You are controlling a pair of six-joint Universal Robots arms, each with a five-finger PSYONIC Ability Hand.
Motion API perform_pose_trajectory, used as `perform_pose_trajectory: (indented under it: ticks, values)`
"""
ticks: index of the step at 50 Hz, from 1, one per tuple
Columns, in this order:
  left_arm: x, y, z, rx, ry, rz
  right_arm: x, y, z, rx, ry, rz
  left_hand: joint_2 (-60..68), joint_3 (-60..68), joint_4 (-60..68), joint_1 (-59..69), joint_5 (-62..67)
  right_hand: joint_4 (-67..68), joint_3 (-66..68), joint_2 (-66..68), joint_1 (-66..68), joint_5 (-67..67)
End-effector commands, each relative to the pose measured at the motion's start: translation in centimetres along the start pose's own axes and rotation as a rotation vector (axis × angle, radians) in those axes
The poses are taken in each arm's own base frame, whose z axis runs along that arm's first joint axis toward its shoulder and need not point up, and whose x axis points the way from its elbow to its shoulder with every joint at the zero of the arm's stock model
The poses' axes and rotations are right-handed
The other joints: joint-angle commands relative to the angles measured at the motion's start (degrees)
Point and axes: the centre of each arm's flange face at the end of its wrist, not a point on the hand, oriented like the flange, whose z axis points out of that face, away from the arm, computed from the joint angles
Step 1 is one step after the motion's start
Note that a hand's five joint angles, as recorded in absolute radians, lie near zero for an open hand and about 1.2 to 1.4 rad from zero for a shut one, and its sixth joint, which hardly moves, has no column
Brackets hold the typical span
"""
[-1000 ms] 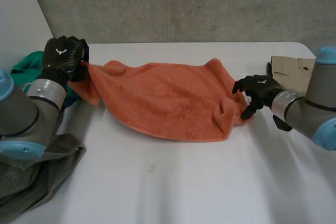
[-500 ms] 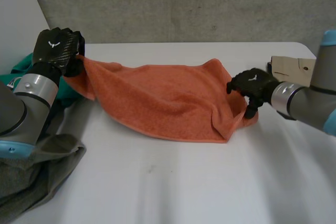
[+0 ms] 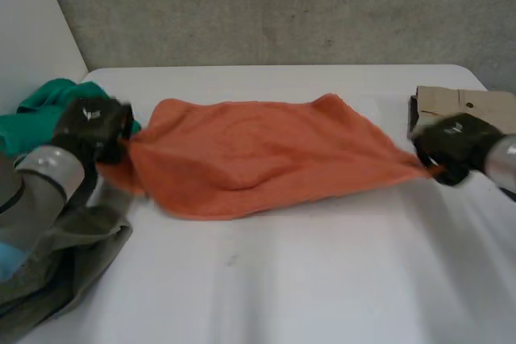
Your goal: Fold the laundry.
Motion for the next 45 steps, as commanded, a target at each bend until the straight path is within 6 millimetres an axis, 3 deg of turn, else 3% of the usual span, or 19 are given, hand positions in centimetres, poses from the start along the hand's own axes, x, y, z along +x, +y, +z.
perform_pose_trajectory:
  ticks: [1, 5, 9, 13, 17, 18, 21, 22, 24, 25, 26, 30, 33, 36, 40, 45]
  values:
    - [1.7, 0.9, -4.9, -0.196, 0.124, 0.18, 0.2, 2.2, -6.4, -0.254, -0.142, -0.243, 11.23, 11.61, 11.1, 14.97, 13.58, 11.48, 12.01, 12.59, 15.33, 13.56]
    - [1.9, 0.9, -5.3, -0.178, 0.118, 0.232, 0.4, 2.3, -6.1, -0.23, -0.112, -0.224, 11.23, 11.61, 11.1, 14.97, 13.58, 11.48, 12.01, 12.59, 15.33, 13.56]
    - [2.3, 2.1, -4.1, -0.208, 0.114, 0.241, 0.4, 2.6, -4.3, -0.198, -0.086, -0.177, 11.23, 11.61, 11.1, 14.97, 13.58, 11.48, 12.01, 12.59, 15.33, 13.56]
    - [2.3, 2.5, -1.3, -0.185, 0.078, 0.244, 0.3, 2.2, -1.6, -0.139, -0.034, -0.139, 11.23, 11.61, 11.1, 14.97, 13.58, 11.48, 12.01, 12.59, 15.33, 13.56]
    - [2.0, 0.8, 2.3, -0.071, 0.018, 0.236, 0.9, 0.9, 1.4, -0.071, 0.06, -0.114, 11.23, 11.61, 11.1, 14.97, 13.58, 11.48, 12.01, 12.59, 15.33, 13.56]
    - [1.6, -0.6, 4.0, -0.003, -0.017, 0.231, 1.6, -0.1, 2.5, -0.028, 0.119, -0.107, 11.23, 11.61, 11.1, 14.97, 13.58, 11.48, 12.01, 12.59, 15.33, 13.56]
    - [0.1, -3.9, 6.5, 0.133, -0.097, 0.223, 3.3, -2.5, 3.8, 0.071, 0.239, -0.088, 11.23, 11.61, 11.1, 14.97, 13.58, 11.48, 12.01, 12.59, 15.33, 13.56]
    - [-1.1, -6.8, 7.7, 0.243, -0.154, 0.217, 5.0, -4.7, 4.2, 0.171, 0.339, -0.069, 11.23, 11.61, 11.1, 14.97, 13.58, 11.48, 12.01, 12.59, 15.33, 13.56]
    - [-2.6, -10.3, 8.4, 0.37, -0.221, 0.204, 6.9, -7.2, 4.1, 0.292, 0.448, -0.04, 11.23, 11.61, 11.1, 14.97, 13.58, 11.48, 12.01, 12.59, 15.33, 13.56]
    - [-3.2, -12.1, 8.7, 0.438, -0.252, 0.196, 7.9, -8.3, 3.9, 0.358, 0.503, -0.021, 11.23, 11.61, 11.1, 14.97, 13.58, 11.48, 12.01, 12.59, 15.33, 13.56]
    - [-4.6, -15.5, 8.7, 0.579, -0.308, 0.175, 9.8, -10.5, 3.3, 0.499, 0.602, 0.022, 11.23, 11.61, 11.1, 14.97, 13.58, 11.48, 12.01, 12.59, 15.33, 13.56]
    - [-7.7, -22.0, 7.3, 0.903, -0.416, 0.108, 13.1, -14.8, 0.3, 0.844, 0.775, 0.1, 11.23, 11.61, 11.1, 14.97, 13.58, 11.48, 12.01, 12.59, 15.33, 13.56]
    - [-8.9, -23.9, 6.5, 1.03, -0.444, 0.053, 13.6, -16.3, -1.1, 0.993, 0.818, 0.112, 11.23, 11.61, 11.1, 14.97, 13.58, 11.48, 12.01, 12.59, 15.33, 13.56]
    - [-9.2, -23.5, 6.6, 1.016, -0.435, 0.029, 13.2, -16.3, -1.1, 0.986, 0.803, 0.104, 11.23, 11.61, 11.1, 14.97, 13.58, 11.48, 12.01, 12.59, 15.33, 13.56]
    - [-8.5, -21.5, 7.6, 0.912, -0.391, 0.011, 12.0, -15.5, -0.2, 0.94, 0.737, 0.102, 11.23, 11.61, 11.1, 14.97, 13.58, 11.48, 12.01, 12.59, 15.33, 13.56]
    - [-6.9, -17.2, 8.5, 0.746, -0.313, -0.021, 10.1, -13.6, 1.5, 0.86, 0.633, 0.103, 11.23, 11.61, 11.1, 14.97, 13.58, 11.48, 12.01, 12.59, 15.33, 13.56]
